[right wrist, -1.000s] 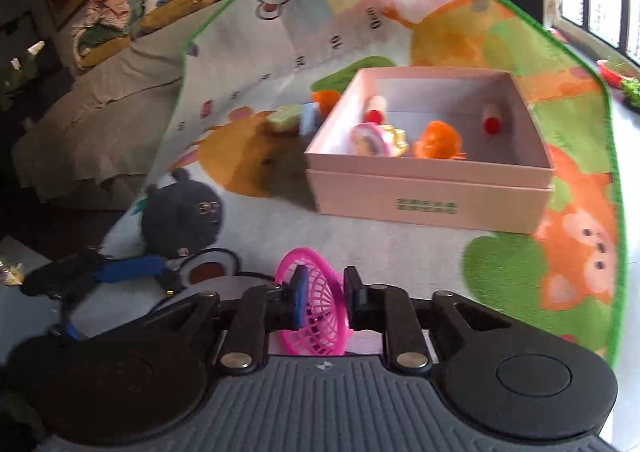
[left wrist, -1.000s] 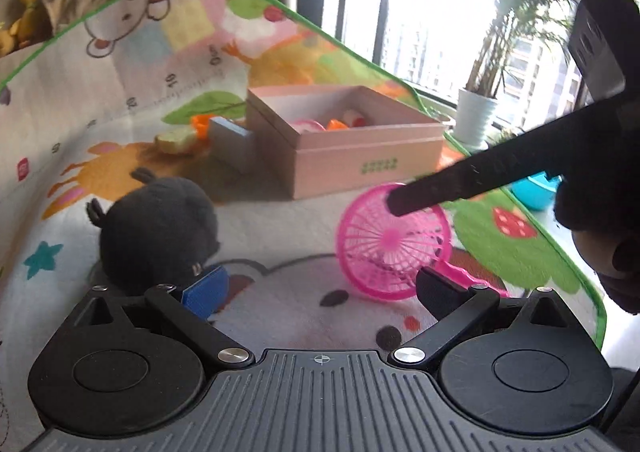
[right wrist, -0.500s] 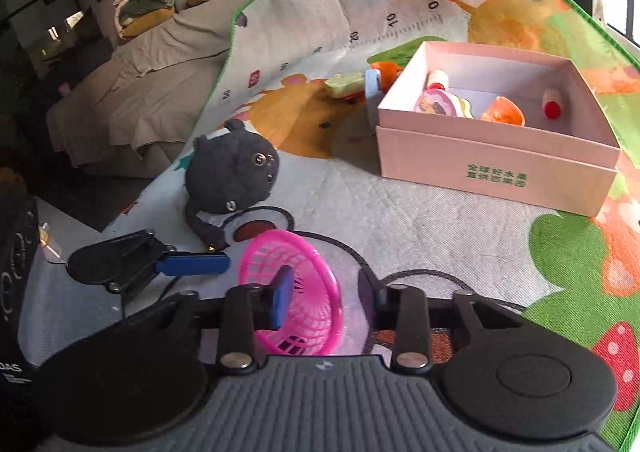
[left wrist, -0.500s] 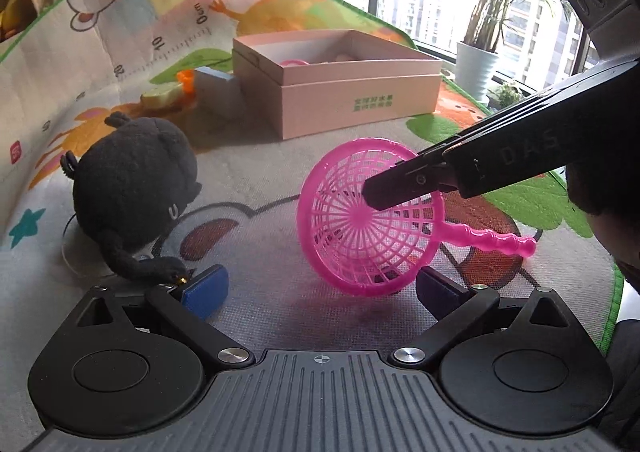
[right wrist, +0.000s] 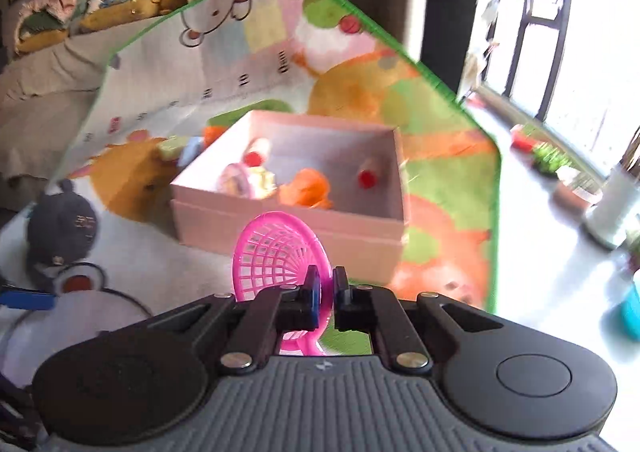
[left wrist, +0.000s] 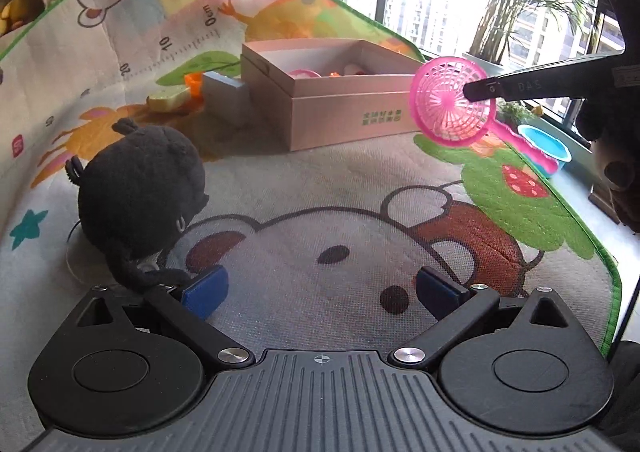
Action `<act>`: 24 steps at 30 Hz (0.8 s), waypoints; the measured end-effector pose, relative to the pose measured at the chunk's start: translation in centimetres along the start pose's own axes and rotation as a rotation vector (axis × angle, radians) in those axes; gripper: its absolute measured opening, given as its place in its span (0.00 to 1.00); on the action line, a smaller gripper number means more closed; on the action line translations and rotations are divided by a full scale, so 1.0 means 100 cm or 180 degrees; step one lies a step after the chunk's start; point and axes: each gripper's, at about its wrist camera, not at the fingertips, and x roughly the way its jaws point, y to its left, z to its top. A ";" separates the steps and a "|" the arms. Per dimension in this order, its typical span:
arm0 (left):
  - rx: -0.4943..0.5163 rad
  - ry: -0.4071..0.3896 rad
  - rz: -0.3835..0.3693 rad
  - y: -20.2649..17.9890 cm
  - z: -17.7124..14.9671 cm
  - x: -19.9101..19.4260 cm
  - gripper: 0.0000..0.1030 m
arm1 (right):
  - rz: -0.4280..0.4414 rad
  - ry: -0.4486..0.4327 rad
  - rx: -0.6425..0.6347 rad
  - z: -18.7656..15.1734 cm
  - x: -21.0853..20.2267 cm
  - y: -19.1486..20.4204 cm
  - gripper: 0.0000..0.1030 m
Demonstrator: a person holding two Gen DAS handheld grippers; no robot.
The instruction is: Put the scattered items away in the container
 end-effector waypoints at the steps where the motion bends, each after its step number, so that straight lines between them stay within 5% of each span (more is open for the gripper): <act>1: 0.0003 0.0000 -0.0004 -0.001 0.000 0.000 0.99 | -0.0144 -0.0068 -0.0138 -0.002 0.001 0.004 0.06; 5: 0.0018 0.0008 0.0012 -0.001 -0.001 0.000 0.99 | 0.0085 0.0044 -0.0325 -0.011 0.002 0.023 0.07; 9: -0.0017 -0.0014 0.0064 0.003 -0.002 -0.005 0.99 | 0.0856 0.0233 -0.0069 -0.010 -0.007 0.036 0.46; 13: -0.0070 -0.0019 0.0099 0.009 -0.002 -0.007 0.99 | 0.1580 0.0298 0.0147 -0.004 -0.018 0.043 0.52; 15: -0.0091 -0.0006 0.0097 0.010 -0.004 -0.007 0.99 | 0.1807 0.0329 0.0238 -0.005 -0.021 0.045 0.63; 21: -0.0065 0.0043 0.0040 0.008 -0.008 -0.006 0.99 | 0.2440 0.0744 0.0478 -0.016 -0.009 0.058 0.67; 24: -0.0012 0.0052 0.0017 0.006 -0.011 -0.008 0.99 | 0.2374 0.0810 0.0475 -0.019 -0.004 0.065 0.67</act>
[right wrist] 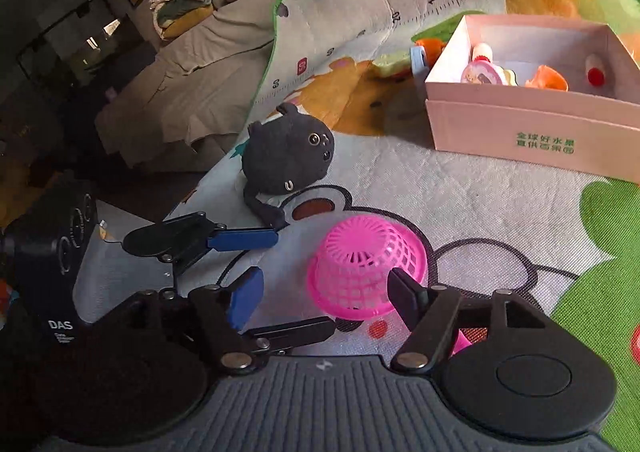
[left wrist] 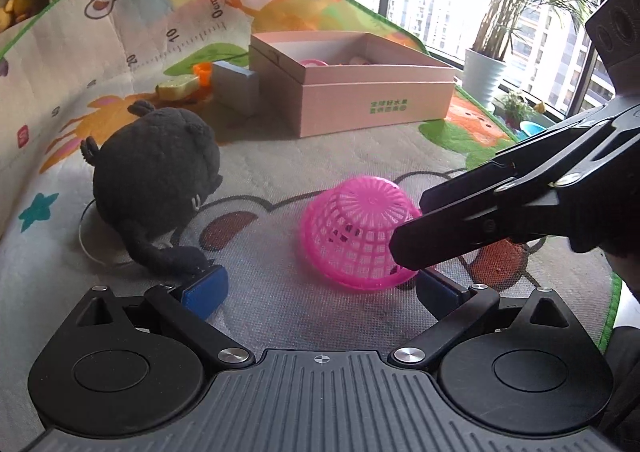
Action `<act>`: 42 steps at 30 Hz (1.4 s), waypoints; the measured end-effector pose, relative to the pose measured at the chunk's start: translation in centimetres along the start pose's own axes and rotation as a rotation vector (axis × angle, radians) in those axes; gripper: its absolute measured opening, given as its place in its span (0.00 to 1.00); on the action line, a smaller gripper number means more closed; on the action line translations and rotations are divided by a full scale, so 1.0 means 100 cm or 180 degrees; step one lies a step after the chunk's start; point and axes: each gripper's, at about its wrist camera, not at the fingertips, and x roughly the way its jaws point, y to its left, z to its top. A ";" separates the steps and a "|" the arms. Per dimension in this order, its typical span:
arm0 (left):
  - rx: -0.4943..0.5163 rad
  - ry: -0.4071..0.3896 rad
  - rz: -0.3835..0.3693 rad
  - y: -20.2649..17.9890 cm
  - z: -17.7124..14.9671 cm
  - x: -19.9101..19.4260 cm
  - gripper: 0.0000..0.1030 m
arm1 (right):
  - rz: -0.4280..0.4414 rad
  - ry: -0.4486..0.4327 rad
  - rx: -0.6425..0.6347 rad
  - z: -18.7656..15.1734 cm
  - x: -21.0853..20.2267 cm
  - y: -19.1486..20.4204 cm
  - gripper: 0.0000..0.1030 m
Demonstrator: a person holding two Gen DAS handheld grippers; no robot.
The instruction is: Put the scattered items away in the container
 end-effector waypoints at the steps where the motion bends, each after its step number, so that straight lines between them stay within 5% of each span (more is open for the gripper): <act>1: 0.0009 0.0003 -0.0005 0.000 -0.001 -0.001 0.99 | -0.0054 -0.0036 -0.0025 0.000 0.000 0.001 0.67; 9: -0.0155 -0.0002 -0.0130 0.007 -0.001 -0.005 0.99 | -0.1036 -0.0338 -0.0593 -0.005 -0.015 -0.009 0.69; 14: -0.0407 0.0061 -0.0665 0.004 0.007 0.001 1.00 | -0.1676 -0.0281 -0.0634 -0.029 -0.027 -0.038 0.75; 20: -0.0173 0.0182 -0.0727 -0.022 0.031 0.027 1.00 | -0.1851 -0.0480 -0.0196 -0.045 -0.052 -0.071 1.00; 29: 0.0051 0.0049 -0.0974 -0.051 0.058 0.072 1.00 | -0.1553 -0.0798 0.0721 -0.047 -0.071 -0.122 1.00; 32: 0.0094 -0.0131 -0.0684 -0.054 0.059 0.066 1.00 | -0.1567 -0.0913 0.0825 -0.049 -0.077 -0.127 1.00; 36: 0.0410 -0.0427 -0.0083 -0.051 0.051 0.036 1.00 | -0.1476 -0.0972 0.0316 -0.047 -0.081 -0.104 1.00; 42: 0.0078 -0.0579 0.0377 -0.019 0.030 0.000 1.00 | -0.0940 -0.0653 -0.0519 -0.032 -0.050 -0.047 1.00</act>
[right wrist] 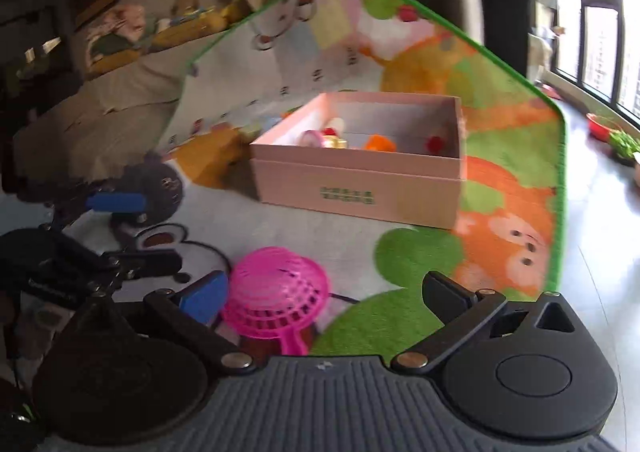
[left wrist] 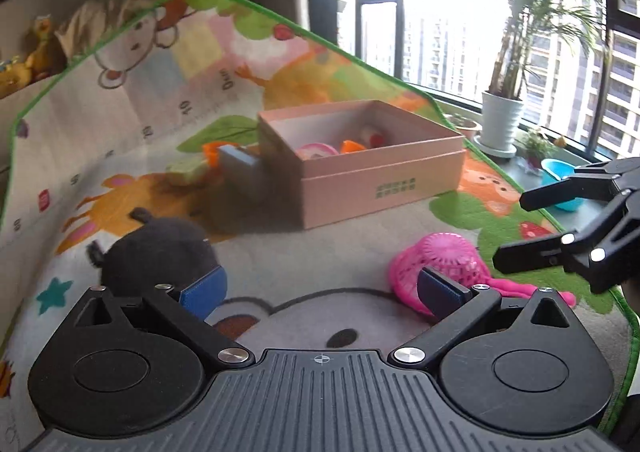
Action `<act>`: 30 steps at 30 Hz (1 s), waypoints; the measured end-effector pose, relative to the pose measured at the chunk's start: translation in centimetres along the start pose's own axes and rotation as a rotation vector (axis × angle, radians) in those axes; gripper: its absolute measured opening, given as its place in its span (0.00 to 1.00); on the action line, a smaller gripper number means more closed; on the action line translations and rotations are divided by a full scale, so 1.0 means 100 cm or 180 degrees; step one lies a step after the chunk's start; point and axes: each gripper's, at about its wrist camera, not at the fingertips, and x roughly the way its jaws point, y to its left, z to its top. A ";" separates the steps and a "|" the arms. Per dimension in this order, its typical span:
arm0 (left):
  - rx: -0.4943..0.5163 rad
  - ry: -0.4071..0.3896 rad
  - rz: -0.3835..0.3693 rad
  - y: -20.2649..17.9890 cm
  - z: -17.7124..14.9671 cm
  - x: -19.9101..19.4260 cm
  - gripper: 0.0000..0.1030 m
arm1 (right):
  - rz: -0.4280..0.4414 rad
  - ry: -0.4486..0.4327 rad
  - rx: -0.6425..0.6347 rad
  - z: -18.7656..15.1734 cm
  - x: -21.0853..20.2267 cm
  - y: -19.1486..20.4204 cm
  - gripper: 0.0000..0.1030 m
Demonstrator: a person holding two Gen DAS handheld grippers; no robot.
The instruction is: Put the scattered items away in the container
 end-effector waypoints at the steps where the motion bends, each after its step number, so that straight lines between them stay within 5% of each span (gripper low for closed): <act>1: -0.0055 -0.0006 0.0065 0.007 -0.002 -0.004 1.00 | 0.0031 0.0047 -0.0159 0.001 0.006 0.011 1.00; 7: -0.0293 0.0093 0.0153 0.033 -0.006 -0.018 1.00 | -0.0084 0.0347 -0.0487 0.002 0.045 0.033 1.00; 11: -0.0367 -0.0001 0.0495 0.048 0.000 -0.020 1.00 | 0.0022 0.0430 -0.0283 0.001 0.051 0.025 0.81; 16: -0.0579 0.0097 0.0866 0.075 0.008 -0.007 1.00 | -0.0021 0.0355 -0.0365 -0.005 0.046 0.028 0.81; 21: -0.0628 0.0256 0.0932 0.085 0.011 0.016 1.00 | -0.0015 0.0375 -0.0286 -0.004 0.048 0.026 0.81; 30: -0.0753 0.0500 0.0712 0.092 0.008 0.057 1.00 | -0.0036 0.0339 -0.0250 -0.007 0.043 0.029 0.81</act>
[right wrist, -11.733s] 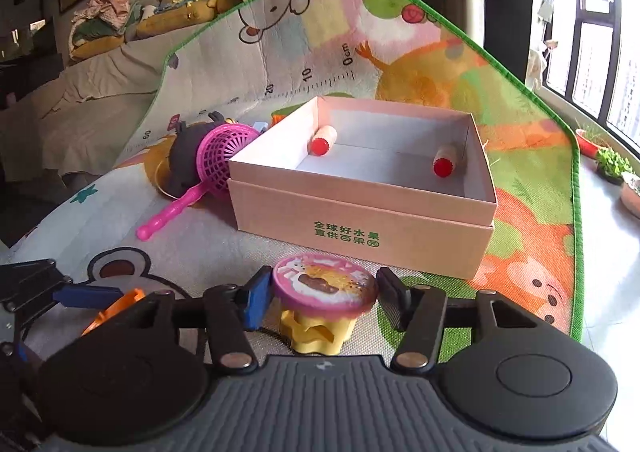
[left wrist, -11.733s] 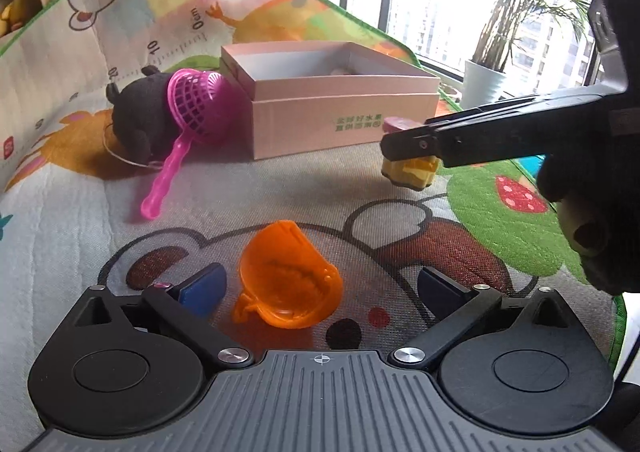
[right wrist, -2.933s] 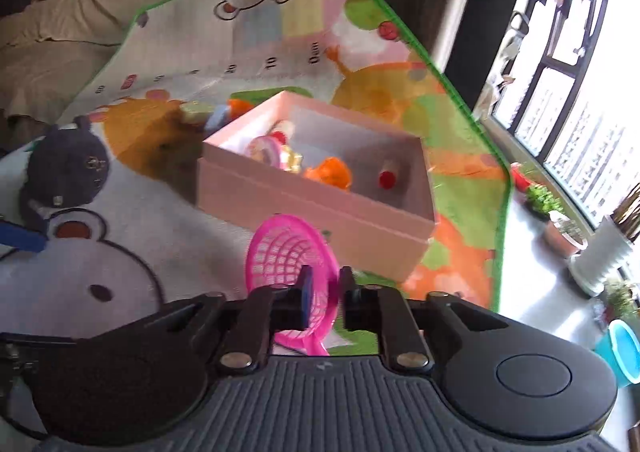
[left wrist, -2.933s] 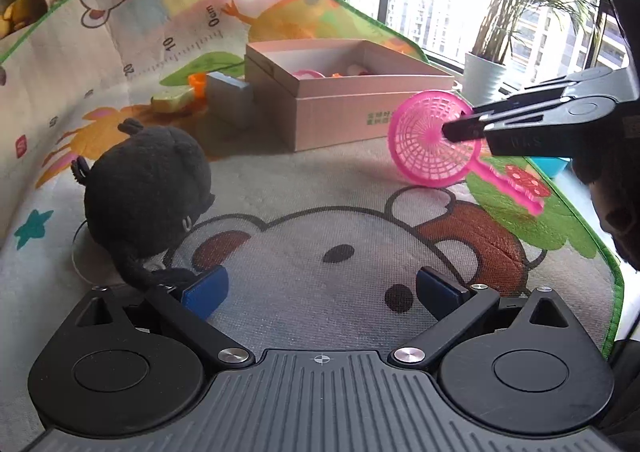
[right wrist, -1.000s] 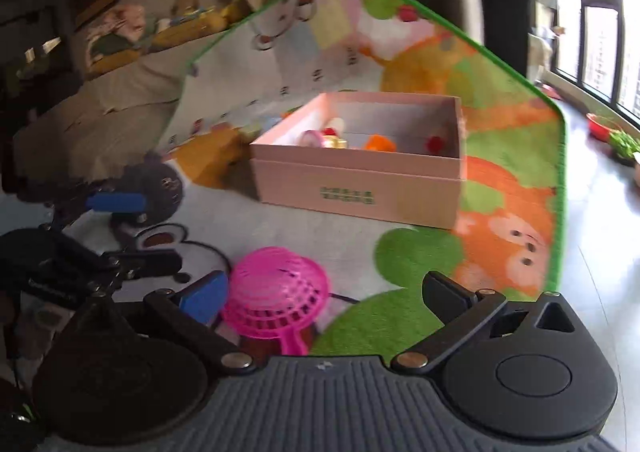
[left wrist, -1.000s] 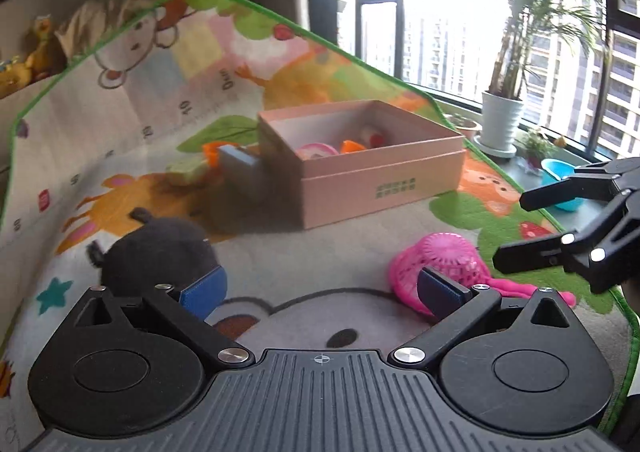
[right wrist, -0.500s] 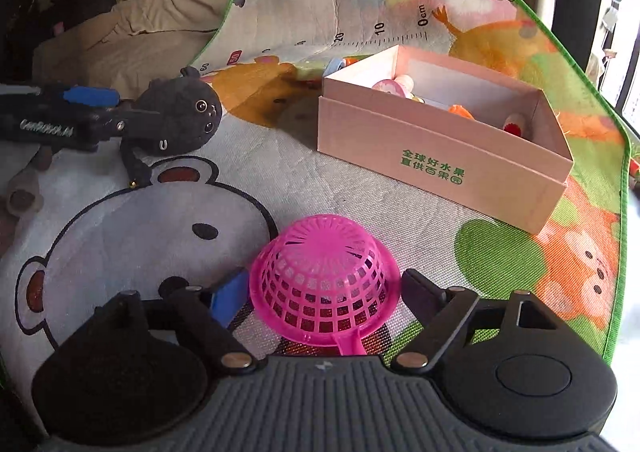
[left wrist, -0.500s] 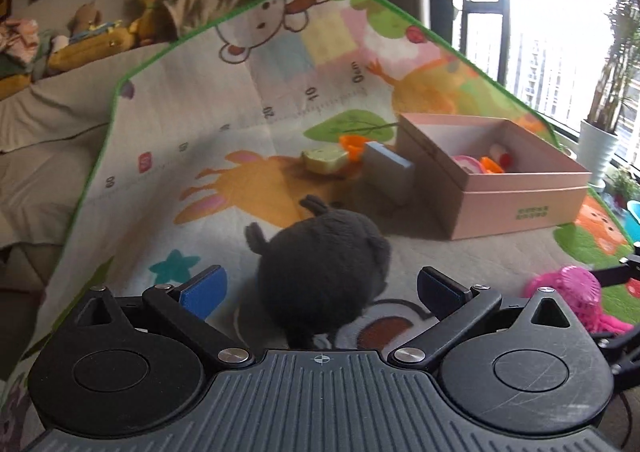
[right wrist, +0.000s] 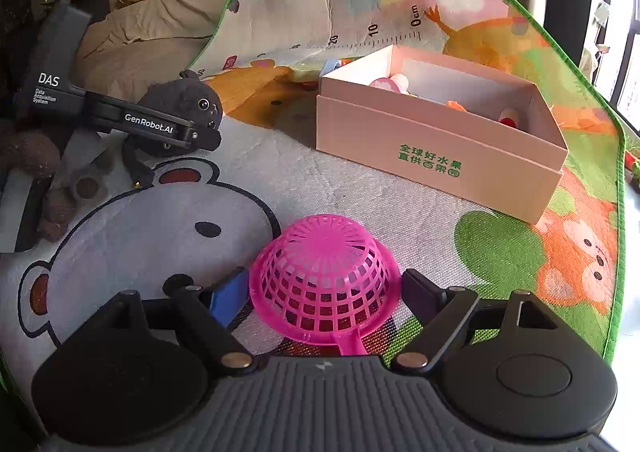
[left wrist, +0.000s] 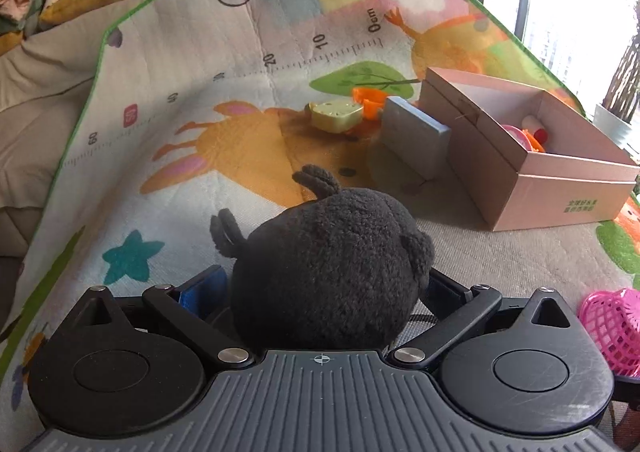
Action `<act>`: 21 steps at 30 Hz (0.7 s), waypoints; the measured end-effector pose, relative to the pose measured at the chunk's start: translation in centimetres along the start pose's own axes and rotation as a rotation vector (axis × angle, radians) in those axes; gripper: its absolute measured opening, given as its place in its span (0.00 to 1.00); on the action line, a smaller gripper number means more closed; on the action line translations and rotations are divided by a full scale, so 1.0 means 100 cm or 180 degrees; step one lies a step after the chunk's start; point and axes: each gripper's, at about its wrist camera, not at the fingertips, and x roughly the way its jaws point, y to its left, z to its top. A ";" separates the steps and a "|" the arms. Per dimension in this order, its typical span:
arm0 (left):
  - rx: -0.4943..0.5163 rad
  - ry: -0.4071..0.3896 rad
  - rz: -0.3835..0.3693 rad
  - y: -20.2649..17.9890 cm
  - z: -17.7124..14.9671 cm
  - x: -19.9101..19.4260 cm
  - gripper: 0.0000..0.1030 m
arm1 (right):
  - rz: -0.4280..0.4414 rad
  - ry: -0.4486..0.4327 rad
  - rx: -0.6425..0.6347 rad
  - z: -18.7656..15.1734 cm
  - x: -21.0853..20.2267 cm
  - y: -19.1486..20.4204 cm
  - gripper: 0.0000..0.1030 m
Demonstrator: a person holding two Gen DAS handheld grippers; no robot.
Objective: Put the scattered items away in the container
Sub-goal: 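Carry the strainer into the box with the right gripper while the left drops the plush toy in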
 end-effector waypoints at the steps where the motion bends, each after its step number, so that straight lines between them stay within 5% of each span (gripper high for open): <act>1: -0.0016 -0.0008 -0.0034 0.000 0.000 -0.001 1.00 | 0.0003 -0.0002 0.0003 0.000 0.000 0.000 0.81; 9: 0.0147 -0.0051 -0.0105 -0.014 0.000 -0.010 0.99 | -0.0008 -0.0007 0.0042 -0.001 -0.003 0.000 0.81; 12: 0.0135 -0.0083 -0.0109 -0.016 0.001 -0.018 0.84 | -0.0013 -0.0027 0.0071 -0.002 -0.008 0.001 0.81; 21: 0.0231 -0.0073 -0.0539 -0.042 -0.014 -0.058 0.84 | -0.0152 -0.0143 0.0101 -0.006 -0.040 0.001 0.81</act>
